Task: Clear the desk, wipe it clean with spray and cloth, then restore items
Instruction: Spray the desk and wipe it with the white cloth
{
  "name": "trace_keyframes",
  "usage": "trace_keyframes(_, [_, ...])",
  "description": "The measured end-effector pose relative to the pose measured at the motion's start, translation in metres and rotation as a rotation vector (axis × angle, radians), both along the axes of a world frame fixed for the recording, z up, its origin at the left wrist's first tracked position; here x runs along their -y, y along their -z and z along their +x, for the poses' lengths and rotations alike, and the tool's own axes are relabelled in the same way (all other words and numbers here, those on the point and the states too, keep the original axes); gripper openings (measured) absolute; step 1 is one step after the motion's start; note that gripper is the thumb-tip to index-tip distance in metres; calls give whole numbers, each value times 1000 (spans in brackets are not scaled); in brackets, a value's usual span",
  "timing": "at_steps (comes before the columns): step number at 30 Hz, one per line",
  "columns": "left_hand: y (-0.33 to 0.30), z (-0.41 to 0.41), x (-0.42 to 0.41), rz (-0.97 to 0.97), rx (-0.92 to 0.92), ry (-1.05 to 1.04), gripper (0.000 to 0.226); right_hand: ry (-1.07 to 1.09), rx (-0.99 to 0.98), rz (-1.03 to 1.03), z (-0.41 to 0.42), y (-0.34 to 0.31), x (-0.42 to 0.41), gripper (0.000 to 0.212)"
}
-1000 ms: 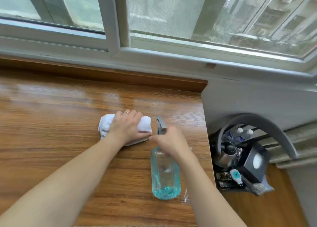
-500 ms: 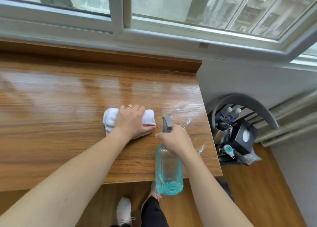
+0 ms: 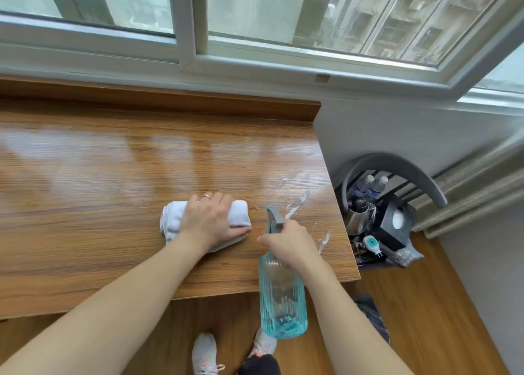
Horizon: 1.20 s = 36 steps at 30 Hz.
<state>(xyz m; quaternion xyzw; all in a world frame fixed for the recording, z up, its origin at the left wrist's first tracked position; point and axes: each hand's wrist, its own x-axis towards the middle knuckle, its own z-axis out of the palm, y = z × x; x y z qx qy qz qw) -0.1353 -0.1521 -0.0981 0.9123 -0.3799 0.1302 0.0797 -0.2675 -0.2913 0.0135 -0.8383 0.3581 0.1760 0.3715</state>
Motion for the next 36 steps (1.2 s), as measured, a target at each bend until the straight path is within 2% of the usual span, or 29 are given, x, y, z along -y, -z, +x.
trace_keyframes(8, [-13,34,28,149,-78,-82,90,6,-2,35,-22,3,2,24])
trace_keyframes(13, [-20,25,27,170,-111,-139,83,-5,-7,41,-40,16,2,27])
trace_keyframes(16, [-21,9,19,137,-128,-131,75,-4,-6,72,-49,19,1,33])
trace_keyframes(20, [-10,-30,-5,70,-45,-66,76,-34,0,101,-59,21,3,27])
trace_keyframes(26, [-4,-77,-25,32,0,-109,73,-47,-9,125,-61,22,8,30])
trace_keyframes(36, [-5,-76,-22,31,-11,-126,73,-78,-30,147,-62,20,23,34])
